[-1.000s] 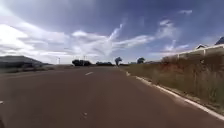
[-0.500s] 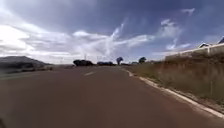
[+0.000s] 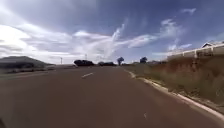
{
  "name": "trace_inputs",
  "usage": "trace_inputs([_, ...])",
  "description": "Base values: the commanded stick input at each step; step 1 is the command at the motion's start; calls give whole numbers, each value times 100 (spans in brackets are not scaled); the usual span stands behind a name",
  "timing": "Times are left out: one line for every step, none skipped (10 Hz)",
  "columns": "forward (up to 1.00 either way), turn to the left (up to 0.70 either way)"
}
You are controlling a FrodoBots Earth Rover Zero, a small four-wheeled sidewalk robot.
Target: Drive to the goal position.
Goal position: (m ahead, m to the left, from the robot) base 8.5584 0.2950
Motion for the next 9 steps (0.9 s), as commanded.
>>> trace_inputs([100,0])
trace_inputs([100,0])
trace_inputs([100,-18])
trace_inputs([100,-20])
trace_inputs([100,-22])
trace_inputs([100,0])
trace_inputs([100,0])
trace_inputs([100,0])
trace_inputs([100,0])
